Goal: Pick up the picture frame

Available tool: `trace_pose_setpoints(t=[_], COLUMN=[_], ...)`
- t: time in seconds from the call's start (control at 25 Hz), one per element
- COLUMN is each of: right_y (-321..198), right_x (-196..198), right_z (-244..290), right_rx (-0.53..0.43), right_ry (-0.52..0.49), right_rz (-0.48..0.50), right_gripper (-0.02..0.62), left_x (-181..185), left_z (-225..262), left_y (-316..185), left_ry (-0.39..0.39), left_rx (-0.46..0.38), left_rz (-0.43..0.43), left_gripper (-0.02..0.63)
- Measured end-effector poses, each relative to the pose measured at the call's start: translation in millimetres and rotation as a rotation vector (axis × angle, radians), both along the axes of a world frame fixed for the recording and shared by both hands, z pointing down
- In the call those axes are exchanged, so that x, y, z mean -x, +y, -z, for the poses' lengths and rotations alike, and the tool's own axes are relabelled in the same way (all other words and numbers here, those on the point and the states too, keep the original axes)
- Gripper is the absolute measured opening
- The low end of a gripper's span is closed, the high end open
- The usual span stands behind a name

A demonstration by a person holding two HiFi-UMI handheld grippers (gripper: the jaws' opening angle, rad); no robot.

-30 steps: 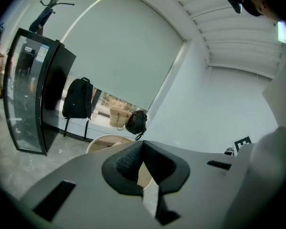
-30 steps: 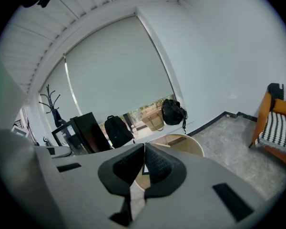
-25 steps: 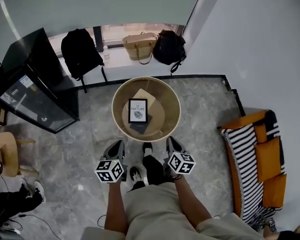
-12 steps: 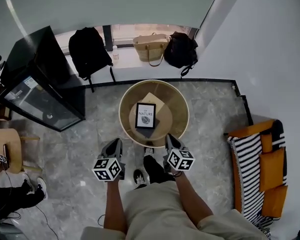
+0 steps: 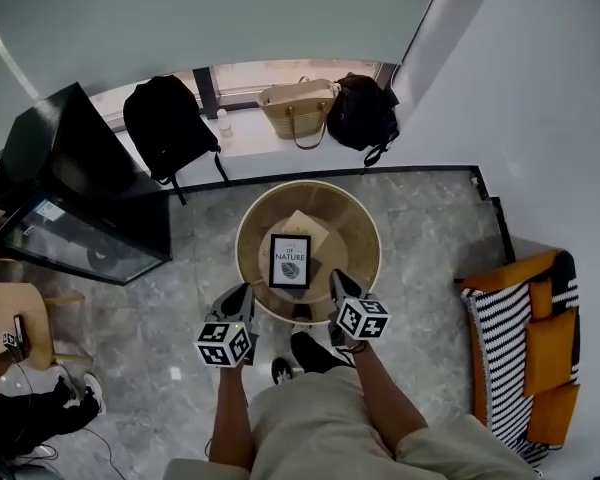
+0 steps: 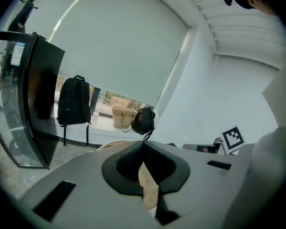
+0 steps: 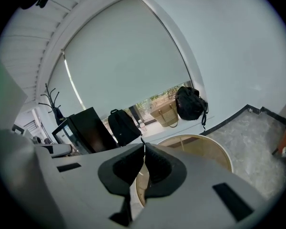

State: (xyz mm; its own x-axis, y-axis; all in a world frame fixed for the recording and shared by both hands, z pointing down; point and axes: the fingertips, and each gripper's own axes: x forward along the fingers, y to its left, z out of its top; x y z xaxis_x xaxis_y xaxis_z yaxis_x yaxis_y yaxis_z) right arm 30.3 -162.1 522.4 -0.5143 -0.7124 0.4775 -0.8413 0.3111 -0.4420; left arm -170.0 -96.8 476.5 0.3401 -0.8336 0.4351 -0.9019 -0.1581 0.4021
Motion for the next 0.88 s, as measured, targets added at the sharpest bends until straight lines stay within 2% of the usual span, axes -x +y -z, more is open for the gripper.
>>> trace_pose_setpoints(t=[0.12,0.24,0.48,0.6,0.76,0.88], right_y=[-29,-49,-70,-72,-85,-93], right_x=[0,-5,-5,2,19,18], right_z=[-11,-30,-109,-147,-186,-203], right_rx=[0.031,0.064,0.197,0.247,0.249,0.23], right_ry=[-0.054,-0.051,-0.04,-0.05,-0.022,-0.015], right_rz=[0.01,0.037,0.08,0.123,0.195,0.181], right_gripper=[0.035,0.035,0.035,0.035,0.035,0.035], left_x=[-13,-30,-62,-83,-91,-91], left_z=[-11,-28,-108,-143,-190,-217], left_y=[-26,-48,-88,-101,-122,-129], left_ry=[-0.011,-0.002,0.019,0.009,-0.035,-0.04], left_rx=[0.035,0.072,0.191,0.21,0.221,0.222], left_rz=[-0.031,-0.05,-0.106,-0.162,-0.222,-0.226], left_gripper=[0.02,0.02,0.02,0.02,0.02,0.02])
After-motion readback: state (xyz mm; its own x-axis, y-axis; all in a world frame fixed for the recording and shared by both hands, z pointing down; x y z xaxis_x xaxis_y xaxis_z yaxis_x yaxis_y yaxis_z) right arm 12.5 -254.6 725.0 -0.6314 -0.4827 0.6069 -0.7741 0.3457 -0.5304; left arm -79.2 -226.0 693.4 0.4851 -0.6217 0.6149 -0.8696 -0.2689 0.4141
